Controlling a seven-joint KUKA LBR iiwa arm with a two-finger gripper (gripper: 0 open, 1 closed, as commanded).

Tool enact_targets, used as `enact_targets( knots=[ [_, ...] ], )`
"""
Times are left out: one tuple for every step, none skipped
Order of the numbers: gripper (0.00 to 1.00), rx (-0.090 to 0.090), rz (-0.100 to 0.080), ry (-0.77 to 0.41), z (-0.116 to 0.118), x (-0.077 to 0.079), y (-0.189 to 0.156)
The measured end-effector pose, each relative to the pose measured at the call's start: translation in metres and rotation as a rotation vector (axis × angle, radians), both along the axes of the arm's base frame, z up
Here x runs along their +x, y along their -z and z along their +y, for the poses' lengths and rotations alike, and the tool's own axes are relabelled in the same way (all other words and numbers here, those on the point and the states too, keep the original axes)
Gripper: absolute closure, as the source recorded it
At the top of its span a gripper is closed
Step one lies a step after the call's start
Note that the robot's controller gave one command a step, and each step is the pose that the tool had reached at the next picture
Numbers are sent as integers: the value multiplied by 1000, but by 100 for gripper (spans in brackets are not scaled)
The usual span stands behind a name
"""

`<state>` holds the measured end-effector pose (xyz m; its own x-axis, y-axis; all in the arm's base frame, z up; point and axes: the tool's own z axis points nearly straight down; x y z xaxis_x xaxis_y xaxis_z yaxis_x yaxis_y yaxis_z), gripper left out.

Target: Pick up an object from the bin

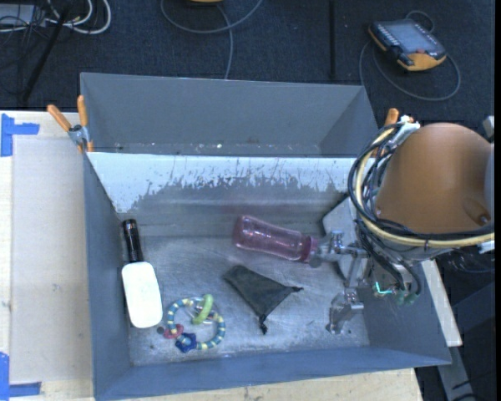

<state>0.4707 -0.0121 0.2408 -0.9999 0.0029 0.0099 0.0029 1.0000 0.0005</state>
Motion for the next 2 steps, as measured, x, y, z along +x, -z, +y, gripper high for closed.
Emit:
enact_targets(
  knots=[
    [0,0,-8,0,0,1,-4],
    [0,-2,-12,246,13,9,21]
  ],
)
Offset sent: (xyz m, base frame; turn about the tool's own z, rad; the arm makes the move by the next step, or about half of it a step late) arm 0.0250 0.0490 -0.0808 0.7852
